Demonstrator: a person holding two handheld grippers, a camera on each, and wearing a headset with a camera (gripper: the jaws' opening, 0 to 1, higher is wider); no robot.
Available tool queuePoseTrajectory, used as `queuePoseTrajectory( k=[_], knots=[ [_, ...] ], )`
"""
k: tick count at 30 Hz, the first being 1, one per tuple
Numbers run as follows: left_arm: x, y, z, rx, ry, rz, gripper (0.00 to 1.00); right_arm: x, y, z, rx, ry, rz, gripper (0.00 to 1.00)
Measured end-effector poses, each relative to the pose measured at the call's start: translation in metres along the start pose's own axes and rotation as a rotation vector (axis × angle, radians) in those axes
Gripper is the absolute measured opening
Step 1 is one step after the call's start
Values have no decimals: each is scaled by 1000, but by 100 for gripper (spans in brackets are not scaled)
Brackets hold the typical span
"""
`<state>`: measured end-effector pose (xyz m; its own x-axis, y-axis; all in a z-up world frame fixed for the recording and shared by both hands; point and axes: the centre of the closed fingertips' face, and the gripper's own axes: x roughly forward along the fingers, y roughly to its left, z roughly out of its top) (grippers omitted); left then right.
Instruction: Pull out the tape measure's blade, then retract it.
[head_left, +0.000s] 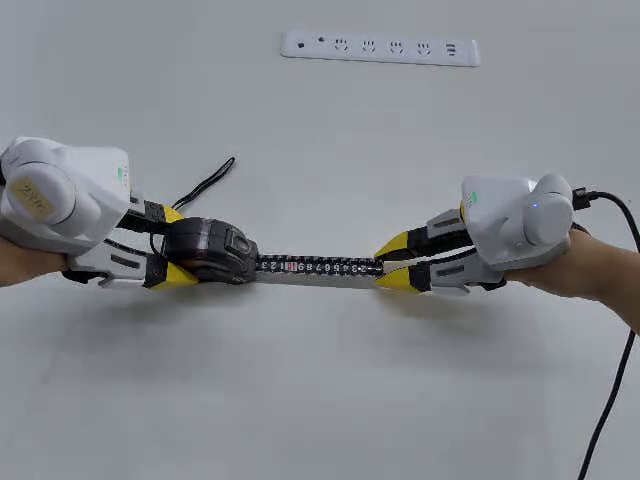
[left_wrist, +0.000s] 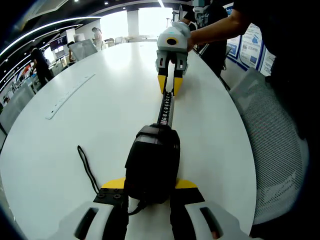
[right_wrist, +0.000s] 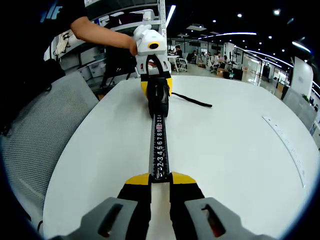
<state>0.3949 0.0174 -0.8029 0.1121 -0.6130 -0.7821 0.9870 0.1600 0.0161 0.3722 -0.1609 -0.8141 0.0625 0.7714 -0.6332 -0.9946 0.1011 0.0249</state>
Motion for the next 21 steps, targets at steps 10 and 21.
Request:
queuePoseTrajectory(
  k=[10,21],
  knots=[
    [0,0,0,0,0,0,28,-6,0,-5,0,10,-4,11],
    [0,0,0,0,0,0,28,-13,-1,-13,4,20,-6,11]
  ],
)
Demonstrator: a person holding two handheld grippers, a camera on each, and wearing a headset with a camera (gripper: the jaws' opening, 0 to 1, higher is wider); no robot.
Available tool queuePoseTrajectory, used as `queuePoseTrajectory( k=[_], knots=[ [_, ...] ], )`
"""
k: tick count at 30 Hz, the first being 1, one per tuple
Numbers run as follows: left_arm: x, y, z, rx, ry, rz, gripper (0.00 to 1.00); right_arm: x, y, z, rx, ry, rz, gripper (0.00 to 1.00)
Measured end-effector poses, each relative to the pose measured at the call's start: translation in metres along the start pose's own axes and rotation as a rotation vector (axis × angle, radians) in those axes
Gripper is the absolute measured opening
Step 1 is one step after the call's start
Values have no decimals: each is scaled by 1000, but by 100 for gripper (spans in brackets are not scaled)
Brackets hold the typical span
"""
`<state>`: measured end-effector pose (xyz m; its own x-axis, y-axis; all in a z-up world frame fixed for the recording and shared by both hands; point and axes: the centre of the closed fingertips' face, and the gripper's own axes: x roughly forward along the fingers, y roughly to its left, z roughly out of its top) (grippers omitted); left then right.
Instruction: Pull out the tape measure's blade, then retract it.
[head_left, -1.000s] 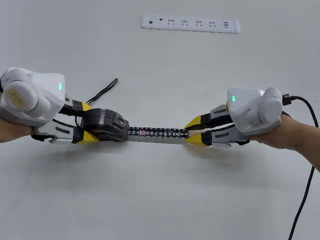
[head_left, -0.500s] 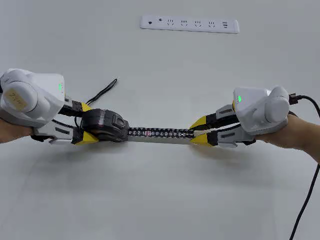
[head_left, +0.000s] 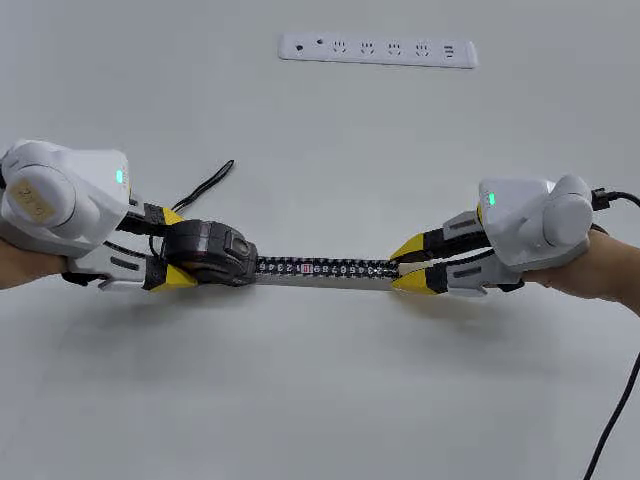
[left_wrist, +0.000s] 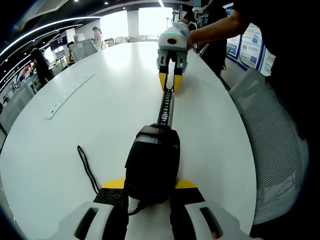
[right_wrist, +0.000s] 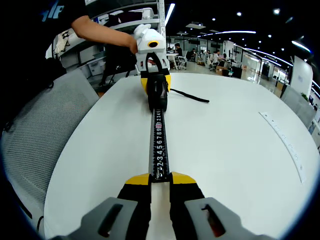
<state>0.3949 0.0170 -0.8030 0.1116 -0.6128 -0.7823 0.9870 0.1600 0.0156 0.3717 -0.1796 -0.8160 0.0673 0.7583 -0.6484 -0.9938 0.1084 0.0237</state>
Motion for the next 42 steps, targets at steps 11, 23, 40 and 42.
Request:
queuePoseTrajectory(
  k=[11,23,40,42],
  knots=[
    [0,0,0,0,2,0,28,-4,0,-5,-1,8,-1,11],
    [0,-1,0,0,5,2,28,-11,0,-11,4,14,-6,11],
    [0,0,0,1,5,2,28,-22,-2,-21,10,27,-12,11],
    [0,0,0,0,4,3,28,-23,-2,-23,13,28,-14,11]
  ],
)
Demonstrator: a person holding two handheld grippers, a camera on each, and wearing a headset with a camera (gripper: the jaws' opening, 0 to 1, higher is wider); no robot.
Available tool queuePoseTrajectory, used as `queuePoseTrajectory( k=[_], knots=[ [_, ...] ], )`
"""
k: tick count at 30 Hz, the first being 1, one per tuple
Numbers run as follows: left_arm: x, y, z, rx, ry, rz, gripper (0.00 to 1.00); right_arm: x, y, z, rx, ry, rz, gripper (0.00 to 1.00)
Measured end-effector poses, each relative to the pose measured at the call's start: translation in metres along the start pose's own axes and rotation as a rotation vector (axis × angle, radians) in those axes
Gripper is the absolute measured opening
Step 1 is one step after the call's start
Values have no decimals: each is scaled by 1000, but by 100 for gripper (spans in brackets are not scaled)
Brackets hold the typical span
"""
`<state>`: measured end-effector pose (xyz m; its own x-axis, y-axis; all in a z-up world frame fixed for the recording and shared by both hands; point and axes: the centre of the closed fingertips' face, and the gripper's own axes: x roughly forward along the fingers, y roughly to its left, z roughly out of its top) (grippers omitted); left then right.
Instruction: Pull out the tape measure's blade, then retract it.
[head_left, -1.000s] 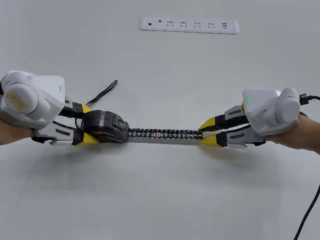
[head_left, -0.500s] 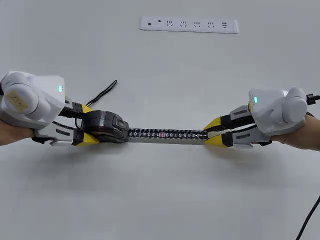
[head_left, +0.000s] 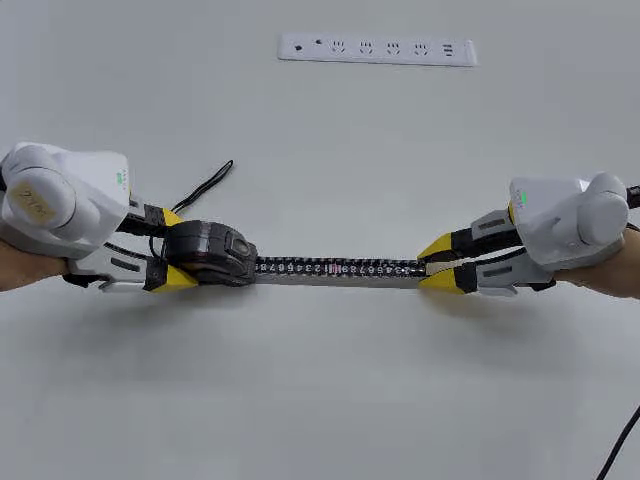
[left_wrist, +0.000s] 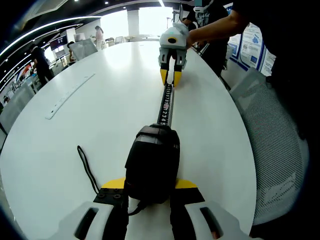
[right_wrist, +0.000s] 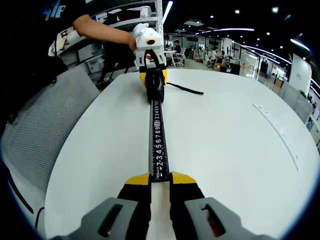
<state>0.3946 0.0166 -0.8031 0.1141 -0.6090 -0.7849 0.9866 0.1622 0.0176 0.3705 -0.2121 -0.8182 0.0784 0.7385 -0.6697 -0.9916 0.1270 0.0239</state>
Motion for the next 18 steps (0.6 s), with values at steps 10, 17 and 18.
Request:
queuePoseTrajectory(
  k=[10,17,18],
  knots=[
    [0,0,0,1,1,-1,28,-5,0,-6,4,11,-4,11],
    [0,0,0,3,2,-2,28,-9,0,-9,8,15,-6,11],
    [0,0,0,3,2,-2,28,-9,0,-9,8,15,-6,11]
  ],
)
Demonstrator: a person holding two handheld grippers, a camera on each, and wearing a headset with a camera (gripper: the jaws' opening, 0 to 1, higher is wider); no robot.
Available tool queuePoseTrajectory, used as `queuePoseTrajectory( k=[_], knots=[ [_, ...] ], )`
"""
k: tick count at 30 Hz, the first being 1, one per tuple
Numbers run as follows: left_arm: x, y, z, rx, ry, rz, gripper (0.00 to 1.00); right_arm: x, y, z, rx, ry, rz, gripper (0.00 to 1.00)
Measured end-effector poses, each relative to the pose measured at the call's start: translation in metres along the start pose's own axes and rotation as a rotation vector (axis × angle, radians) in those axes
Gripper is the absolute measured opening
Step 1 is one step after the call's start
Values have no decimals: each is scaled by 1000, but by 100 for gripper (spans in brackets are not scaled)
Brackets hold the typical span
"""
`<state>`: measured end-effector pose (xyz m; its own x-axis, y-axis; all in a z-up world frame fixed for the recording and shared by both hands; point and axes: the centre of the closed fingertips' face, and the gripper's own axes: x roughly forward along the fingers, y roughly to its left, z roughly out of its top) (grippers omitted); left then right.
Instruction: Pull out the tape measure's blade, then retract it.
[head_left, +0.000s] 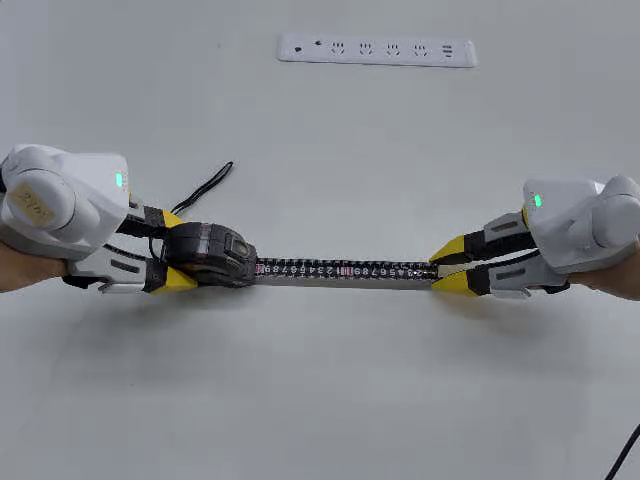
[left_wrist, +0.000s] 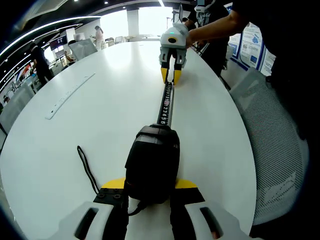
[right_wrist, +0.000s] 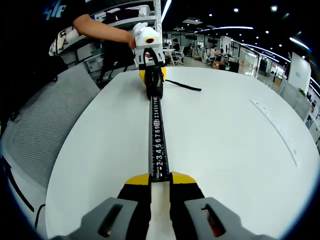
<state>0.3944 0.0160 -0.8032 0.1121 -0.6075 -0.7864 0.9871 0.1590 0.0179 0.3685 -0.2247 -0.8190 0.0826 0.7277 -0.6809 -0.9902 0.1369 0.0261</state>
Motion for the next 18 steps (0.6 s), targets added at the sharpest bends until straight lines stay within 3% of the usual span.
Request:
queuePoseTrajectory(
  k=[18],
  knots=[
    [0,0,0,0,2,-1,28,-10,-1,-9,8,9,-14,11]
  ],
)
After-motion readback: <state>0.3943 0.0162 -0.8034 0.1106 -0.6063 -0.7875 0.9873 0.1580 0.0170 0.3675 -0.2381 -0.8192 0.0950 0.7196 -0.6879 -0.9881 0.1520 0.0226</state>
